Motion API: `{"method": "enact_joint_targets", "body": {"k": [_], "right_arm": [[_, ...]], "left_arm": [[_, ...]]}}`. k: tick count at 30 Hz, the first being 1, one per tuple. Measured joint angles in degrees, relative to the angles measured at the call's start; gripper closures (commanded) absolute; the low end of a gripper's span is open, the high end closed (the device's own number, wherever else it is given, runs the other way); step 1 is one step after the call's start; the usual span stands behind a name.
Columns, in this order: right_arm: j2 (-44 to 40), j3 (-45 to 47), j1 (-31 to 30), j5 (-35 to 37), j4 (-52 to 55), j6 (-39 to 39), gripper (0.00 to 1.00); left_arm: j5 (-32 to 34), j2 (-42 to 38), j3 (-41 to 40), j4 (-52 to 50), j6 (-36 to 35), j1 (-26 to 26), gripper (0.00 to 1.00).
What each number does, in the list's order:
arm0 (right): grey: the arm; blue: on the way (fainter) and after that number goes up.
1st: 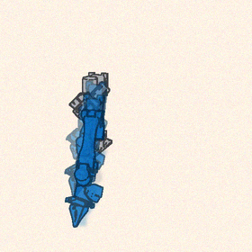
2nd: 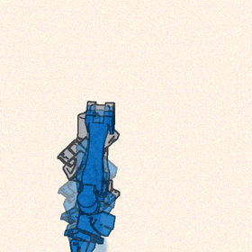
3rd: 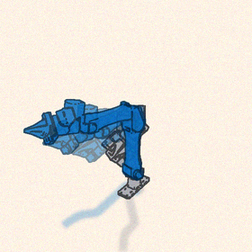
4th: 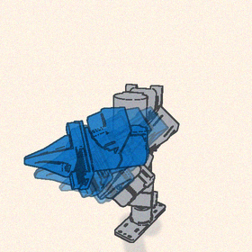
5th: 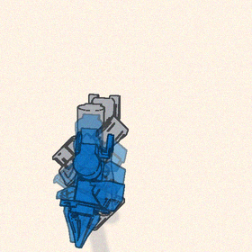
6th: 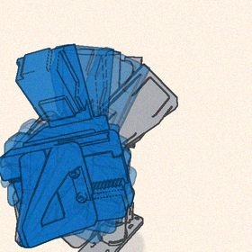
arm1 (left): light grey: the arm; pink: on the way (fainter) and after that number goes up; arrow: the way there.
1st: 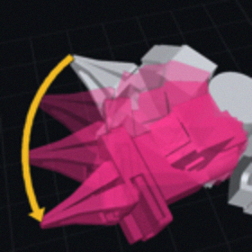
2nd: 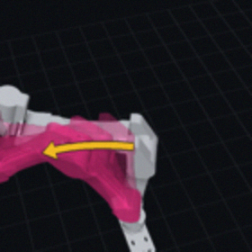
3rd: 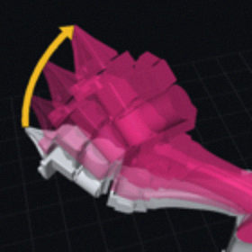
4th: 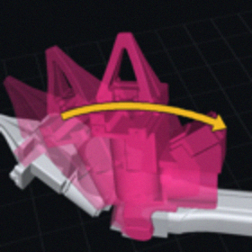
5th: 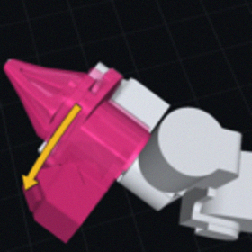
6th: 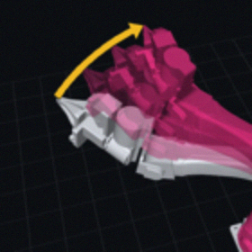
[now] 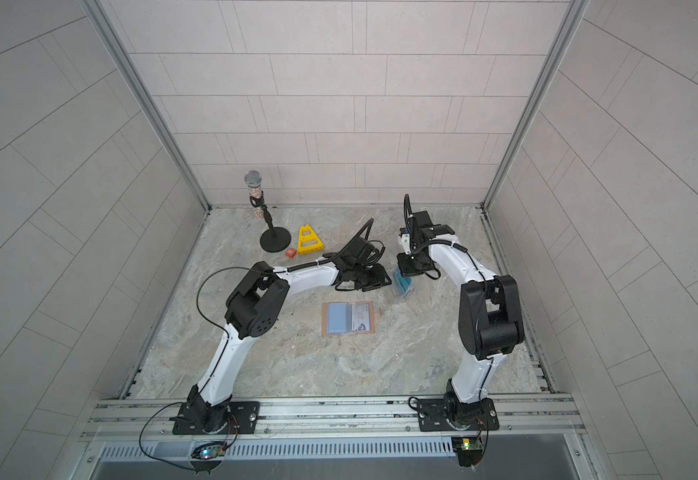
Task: Insert credit cards into a card holder
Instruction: Pick up the credit card from the storage box.
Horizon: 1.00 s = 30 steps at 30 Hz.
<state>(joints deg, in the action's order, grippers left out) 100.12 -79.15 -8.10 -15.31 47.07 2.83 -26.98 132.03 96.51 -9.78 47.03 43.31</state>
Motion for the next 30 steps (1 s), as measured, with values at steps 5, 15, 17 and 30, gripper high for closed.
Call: {"method": "enact_joint_targets", "body": {"k": [5, 15, 17, 30], "right_arm": [[-1.1, 0.0, 0.1, -0.6, 0.2, 0.4, 1.0], [-9.5, 0.9, 2.4, -3.9, -0.1, 3.7, 1.0], [-11.6, 1.4, 2.9, -4.6, -0.3, 4.5, 1.0], [-26.3, 13.6, 3.9, -11.9, -6.2, 10.1, 1.0]], "left_arm": [[-0.4, -0.3, -0.5, 0.5, 0.0, 0.0, 0.49], [-3.5, -4.1, -2.8, 0.5, -0.4, 0.0, 0.39], [-4.0, -6.1, -3.3, 0.6, -0.7, 0.0, 0.38], [2.7, -29.8, -13.6, -3.3, -11.8, -0.2, 0.37]]}}
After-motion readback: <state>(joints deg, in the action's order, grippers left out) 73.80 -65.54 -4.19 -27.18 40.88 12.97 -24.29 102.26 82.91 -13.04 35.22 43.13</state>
